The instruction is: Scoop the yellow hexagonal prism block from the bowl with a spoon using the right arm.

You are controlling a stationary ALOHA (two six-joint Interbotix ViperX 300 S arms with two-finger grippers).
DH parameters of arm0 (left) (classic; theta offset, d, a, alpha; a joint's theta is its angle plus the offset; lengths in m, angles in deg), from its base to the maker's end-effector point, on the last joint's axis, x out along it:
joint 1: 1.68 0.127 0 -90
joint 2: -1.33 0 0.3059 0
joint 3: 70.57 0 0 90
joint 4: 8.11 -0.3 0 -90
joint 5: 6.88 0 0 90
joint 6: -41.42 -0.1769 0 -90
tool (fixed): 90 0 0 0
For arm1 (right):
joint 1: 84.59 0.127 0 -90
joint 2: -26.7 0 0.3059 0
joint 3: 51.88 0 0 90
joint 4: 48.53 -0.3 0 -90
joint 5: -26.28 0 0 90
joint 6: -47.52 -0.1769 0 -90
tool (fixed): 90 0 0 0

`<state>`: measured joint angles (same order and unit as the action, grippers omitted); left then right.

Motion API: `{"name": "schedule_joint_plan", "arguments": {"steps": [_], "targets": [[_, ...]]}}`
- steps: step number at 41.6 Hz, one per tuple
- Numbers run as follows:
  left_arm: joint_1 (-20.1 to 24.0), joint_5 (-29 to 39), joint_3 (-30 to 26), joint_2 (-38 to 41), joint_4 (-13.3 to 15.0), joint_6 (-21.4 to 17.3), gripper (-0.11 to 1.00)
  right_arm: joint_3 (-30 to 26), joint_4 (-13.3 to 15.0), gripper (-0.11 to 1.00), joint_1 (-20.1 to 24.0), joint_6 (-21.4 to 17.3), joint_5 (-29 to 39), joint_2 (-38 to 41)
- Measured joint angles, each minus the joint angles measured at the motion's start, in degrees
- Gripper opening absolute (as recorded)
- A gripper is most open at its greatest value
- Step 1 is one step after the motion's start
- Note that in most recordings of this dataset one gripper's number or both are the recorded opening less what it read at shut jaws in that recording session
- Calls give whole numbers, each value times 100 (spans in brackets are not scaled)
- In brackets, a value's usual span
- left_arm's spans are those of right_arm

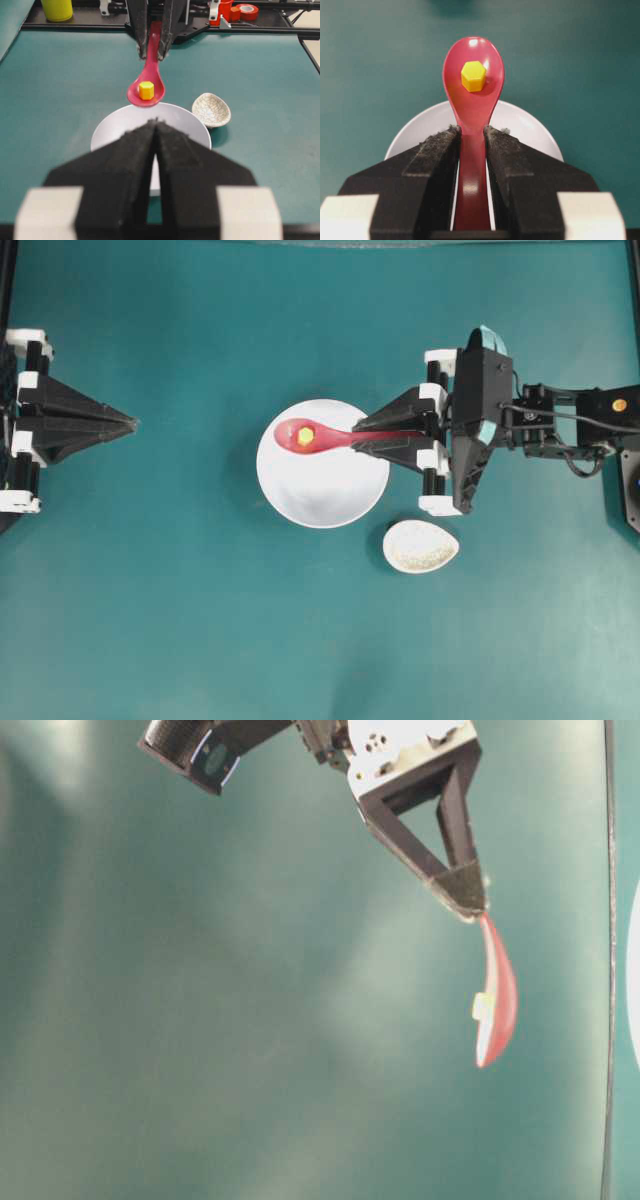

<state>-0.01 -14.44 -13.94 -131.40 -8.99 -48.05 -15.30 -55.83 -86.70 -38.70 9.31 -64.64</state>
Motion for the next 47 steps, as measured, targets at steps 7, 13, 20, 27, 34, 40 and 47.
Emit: {"name": "schedule_joint_plan", "arguments": {"steps": [7,13,20,27,34,40,47], "targets": [[-9,-9,9,0,0,9,0,0,0,23,0,-9,0,0],[-9,0,0,0,0,9,0,0,0,23,9,-9,9,0],[-9,-9,0,0,-9,9,0,0,0,23,9,-9,0,0],[0,-9,0,0,-9,9,0,35,0,23,9,-9,53,-35],[-9,-9,0,0,0,9,0,141,0,23,9,-9,105,-158],[-9,-9,0,0,-9,9,0,185,0,23,9,-18,114,-272],[0,-9,9,0,-9,9,0,229,0,23,9,-18,158,-308]]}}
